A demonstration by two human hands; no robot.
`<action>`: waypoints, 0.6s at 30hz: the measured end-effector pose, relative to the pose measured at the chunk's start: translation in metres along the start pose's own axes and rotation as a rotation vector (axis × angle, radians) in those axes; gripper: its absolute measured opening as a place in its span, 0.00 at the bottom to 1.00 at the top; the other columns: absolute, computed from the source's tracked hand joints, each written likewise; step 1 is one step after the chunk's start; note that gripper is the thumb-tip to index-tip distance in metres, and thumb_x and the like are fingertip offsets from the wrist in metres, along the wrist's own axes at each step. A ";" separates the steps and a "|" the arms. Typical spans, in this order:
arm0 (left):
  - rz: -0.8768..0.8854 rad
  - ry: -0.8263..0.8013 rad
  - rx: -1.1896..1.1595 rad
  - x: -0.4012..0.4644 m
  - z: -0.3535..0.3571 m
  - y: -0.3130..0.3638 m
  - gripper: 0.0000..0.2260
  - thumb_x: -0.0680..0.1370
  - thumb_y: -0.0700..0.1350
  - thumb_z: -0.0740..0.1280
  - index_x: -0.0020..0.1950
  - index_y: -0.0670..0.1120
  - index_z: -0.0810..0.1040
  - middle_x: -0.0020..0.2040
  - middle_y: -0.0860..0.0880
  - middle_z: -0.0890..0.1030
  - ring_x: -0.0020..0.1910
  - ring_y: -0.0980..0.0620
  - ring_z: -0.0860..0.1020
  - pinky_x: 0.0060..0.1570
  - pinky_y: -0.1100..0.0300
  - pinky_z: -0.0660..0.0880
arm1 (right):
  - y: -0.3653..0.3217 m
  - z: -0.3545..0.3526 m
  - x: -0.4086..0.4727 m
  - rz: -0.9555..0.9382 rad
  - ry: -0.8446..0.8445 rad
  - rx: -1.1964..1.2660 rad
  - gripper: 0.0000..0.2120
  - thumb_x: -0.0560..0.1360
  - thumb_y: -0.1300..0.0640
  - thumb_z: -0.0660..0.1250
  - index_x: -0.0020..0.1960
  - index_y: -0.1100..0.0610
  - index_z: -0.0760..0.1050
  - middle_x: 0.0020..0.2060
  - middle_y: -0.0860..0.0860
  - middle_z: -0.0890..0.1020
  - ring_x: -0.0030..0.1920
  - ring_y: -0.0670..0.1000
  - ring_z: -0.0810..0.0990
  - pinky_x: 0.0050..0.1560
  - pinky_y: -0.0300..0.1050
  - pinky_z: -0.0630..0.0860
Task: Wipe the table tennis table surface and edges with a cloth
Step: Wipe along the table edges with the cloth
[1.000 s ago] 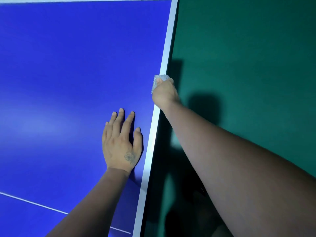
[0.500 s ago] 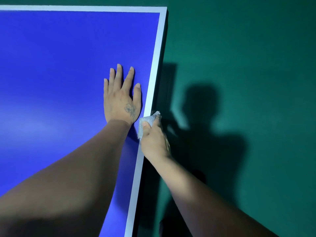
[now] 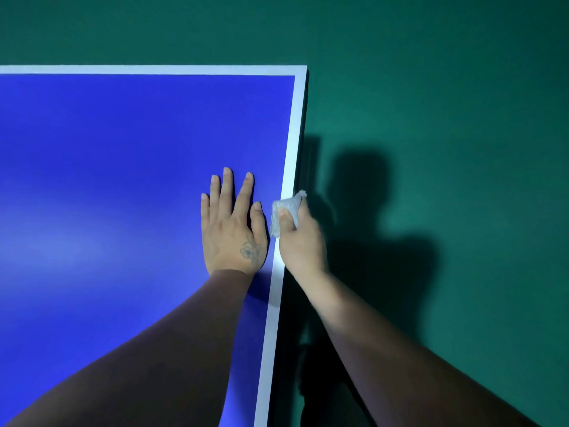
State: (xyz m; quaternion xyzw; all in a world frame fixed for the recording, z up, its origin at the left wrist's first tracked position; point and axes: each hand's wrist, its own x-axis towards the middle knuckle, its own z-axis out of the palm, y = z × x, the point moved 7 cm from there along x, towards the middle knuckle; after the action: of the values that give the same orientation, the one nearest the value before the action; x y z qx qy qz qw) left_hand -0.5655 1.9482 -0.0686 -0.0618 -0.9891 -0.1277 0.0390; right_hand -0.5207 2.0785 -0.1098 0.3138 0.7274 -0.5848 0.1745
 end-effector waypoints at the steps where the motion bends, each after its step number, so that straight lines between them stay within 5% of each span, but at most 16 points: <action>1: -0.001 0.003 -0.002 0.001 0.000 0.000 0.24 0.88 0.51 0.55 0.85 0.52 0.65 0.87 0.45 0.58 0.87 0.44 0.52 0.85 0.42 0.51 | 0.001 0.000 -0.005 0.008 -0.004 -0.011 0.29 0.88 0.45 0.56 0.86 0.51 0.54 0.78 0.50 0.73 0.75 0.52 0.72 0.68 0.40 0.65; 14: 0.000 0.044 -0.015 0.002 -0.002 0.001 0.24 0.87 0.48 0.58 0.84 0.50 0.68 0.86 0.44 0.61 0.87 0.44 0.54 0.84 0.40 0.54 | -0.052 -0.013 0.070 0.002 0.095 0.033 0.26 0.88 0.45 0.56 0.83 0.53 0.61 0.76 0.52 0.74 0.74 0.56 0.75 0.73 0.50 0.72; 18: -0.011 0.035 -0.004 0.002 -0.002 0.002 0.24 0.86 0.47 0.59 0.83 0.49 0.69 0.86 0.44 0.62 0.87 0.43 0.55 0.84 0.39 0.55 | -0.074 -0.022 0.105 -0.009 0.104 0.025 0.20 0.87 0.46 0.56 0.73 0.55 0.70 0.64 0.53 0.82 0.62 0.59 0.82 0.64 0.58 0.79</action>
State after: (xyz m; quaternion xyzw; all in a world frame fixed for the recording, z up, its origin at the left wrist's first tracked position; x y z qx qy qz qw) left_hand -0.5673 1.9495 -0.0663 -0.0542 -0.9884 -0.1308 0.0553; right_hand -0.6456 2.1174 -0.1145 0.3425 0.7297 -0.5774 0.1297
